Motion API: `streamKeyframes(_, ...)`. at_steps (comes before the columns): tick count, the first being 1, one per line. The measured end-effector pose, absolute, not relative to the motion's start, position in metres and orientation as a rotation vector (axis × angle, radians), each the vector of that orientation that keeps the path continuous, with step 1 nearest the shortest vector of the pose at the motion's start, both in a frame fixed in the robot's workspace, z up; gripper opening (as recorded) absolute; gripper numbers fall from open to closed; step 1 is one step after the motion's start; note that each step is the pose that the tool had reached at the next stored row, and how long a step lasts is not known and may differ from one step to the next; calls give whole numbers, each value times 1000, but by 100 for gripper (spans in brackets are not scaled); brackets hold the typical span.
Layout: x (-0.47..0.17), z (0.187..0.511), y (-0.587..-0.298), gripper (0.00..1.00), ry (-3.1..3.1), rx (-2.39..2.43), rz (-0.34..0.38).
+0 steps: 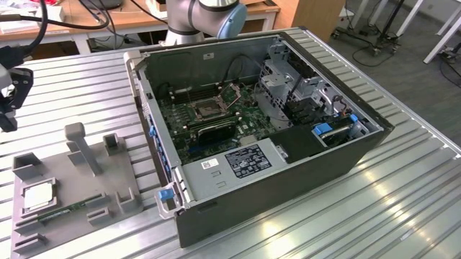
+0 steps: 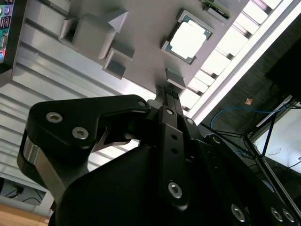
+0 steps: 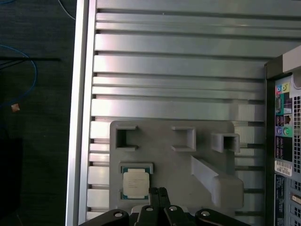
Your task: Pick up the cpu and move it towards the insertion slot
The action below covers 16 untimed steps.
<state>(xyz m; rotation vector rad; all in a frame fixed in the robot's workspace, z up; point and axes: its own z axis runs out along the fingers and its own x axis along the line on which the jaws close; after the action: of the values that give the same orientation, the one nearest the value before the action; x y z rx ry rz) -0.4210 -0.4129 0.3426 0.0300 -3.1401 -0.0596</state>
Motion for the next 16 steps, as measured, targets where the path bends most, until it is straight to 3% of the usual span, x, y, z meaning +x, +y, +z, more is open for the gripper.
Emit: streamKeyframes(16, -427, 338, -413, 11, -3140, 30, -60)
